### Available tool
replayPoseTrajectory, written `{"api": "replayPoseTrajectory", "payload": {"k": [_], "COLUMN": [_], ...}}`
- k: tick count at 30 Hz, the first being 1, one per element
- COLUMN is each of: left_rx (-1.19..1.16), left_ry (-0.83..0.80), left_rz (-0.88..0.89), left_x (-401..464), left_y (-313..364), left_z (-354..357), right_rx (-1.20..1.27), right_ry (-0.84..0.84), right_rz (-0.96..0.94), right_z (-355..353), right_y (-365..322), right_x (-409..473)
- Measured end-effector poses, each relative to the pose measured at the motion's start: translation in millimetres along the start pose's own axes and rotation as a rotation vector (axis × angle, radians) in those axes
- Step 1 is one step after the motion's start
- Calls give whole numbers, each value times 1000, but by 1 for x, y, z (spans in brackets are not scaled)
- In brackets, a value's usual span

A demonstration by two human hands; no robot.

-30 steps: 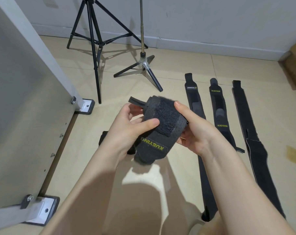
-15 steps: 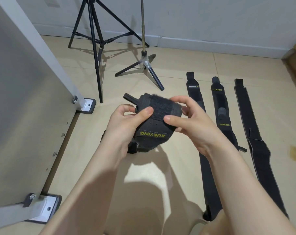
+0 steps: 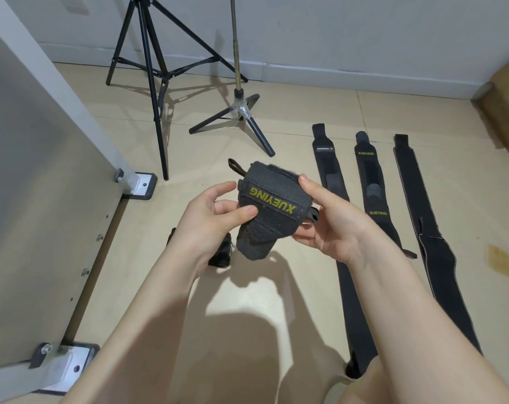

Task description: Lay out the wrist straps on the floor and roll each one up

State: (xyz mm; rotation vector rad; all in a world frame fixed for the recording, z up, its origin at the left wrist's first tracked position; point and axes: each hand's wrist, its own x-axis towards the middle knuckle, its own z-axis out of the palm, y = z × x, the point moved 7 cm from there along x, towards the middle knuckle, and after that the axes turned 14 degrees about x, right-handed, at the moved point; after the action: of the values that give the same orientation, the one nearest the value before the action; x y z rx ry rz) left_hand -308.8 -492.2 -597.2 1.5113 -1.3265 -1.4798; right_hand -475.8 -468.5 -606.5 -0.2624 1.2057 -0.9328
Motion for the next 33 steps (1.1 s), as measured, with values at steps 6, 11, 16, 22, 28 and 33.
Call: {"api": "replayPoseTrajectory", "payload": {"k": [6,11,16,22,28,33], "left_rx": [82,-78,-127,-215,-151,-180], "left_ry": [-92,-125,-144,-131,98,-69], "left_rz": [75,3,-150,-225,-373,-377], "left_x": [1,5,5,5,0,0], "left_y": [-4,-9,-22,-30,-44,-39], "left_z": [1,7,25,46,20,33], "right_rx": [-130,-193,-68,-19,-817,-1226], "right_ry": [47,68,-84,-168,176,119], "right_rz": [3,-30,-172,-368,-686,-753], "right_z": [-8,-7,9,16,5,26], "right_y": [1,-1,-13,-19,-37,-25], "right_x": [4,5,1,4,-7,-3]}}
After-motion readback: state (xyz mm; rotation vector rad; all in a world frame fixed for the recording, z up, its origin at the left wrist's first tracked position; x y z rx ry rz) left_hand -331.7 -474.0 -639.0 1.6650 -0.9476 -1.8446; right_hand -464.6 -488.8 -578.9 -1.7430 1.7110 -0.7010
